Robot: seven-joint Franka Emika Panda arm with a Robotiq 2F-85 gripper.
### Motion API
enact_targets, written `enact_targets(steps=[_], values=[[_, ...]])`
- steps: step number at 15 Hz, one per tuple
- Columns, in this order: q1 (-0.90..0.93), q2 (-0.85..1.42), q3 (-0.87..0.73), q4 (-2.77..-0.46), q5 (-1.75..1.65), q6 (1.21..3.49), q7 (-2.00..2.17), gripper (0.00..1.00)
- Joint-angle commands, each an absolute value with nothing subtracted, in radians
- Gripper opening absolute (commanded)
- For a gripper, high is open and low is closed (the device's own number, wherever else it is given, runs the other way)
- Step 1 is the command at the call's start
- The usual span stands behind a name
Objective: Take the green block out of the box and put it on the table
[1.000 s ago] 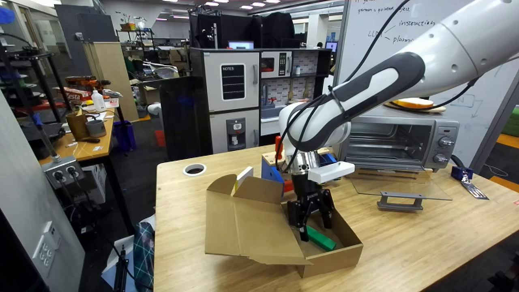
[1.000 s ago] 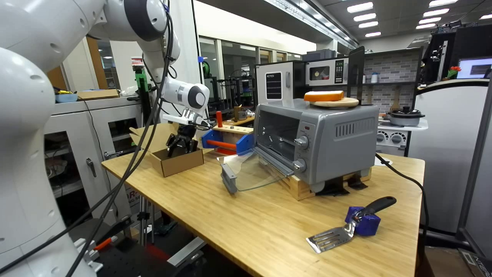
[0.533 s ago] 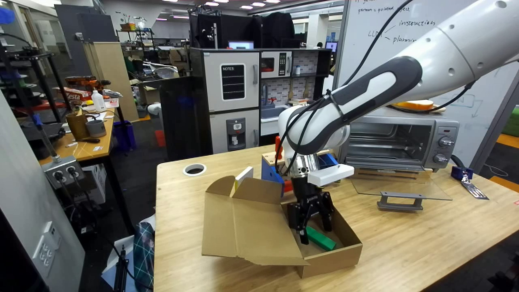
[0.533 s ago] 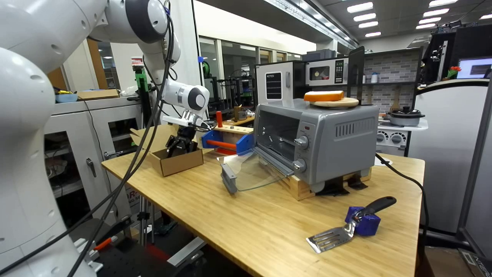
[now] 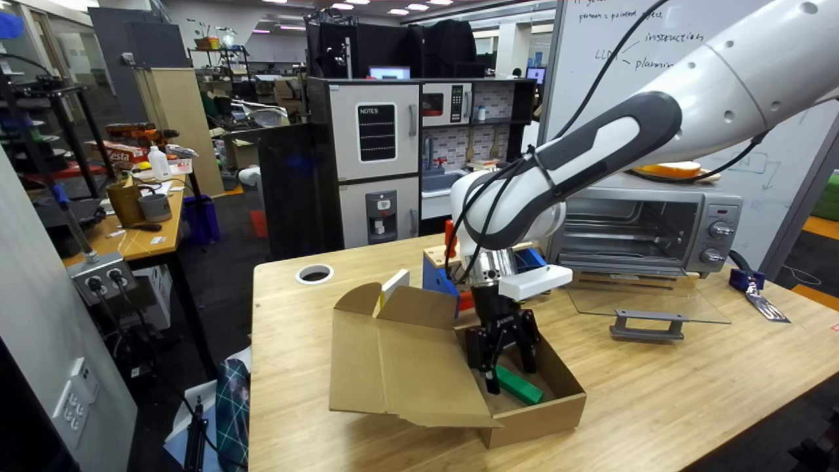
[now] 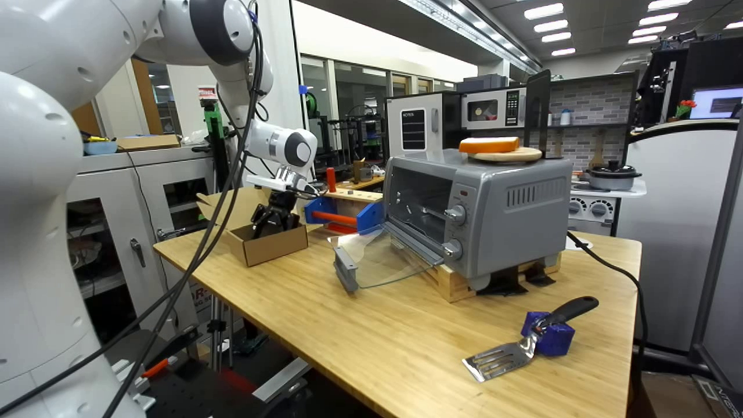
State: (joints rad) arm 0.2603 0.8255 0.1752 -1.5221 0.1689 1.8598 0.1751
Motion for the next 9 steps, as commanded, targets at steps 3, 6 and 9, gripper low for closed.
enact_targets(steps=[3,6,9], values=[[0.245,0.849,0.181,-1.497,0.188,1.852,0.132,1.0],[0.245,0.851,0.173,-1.497,0.183,1.851,0.14,1.0],[0.235,0.856,0.178,-1.493,0.198,1.845,0.137,1.0]])
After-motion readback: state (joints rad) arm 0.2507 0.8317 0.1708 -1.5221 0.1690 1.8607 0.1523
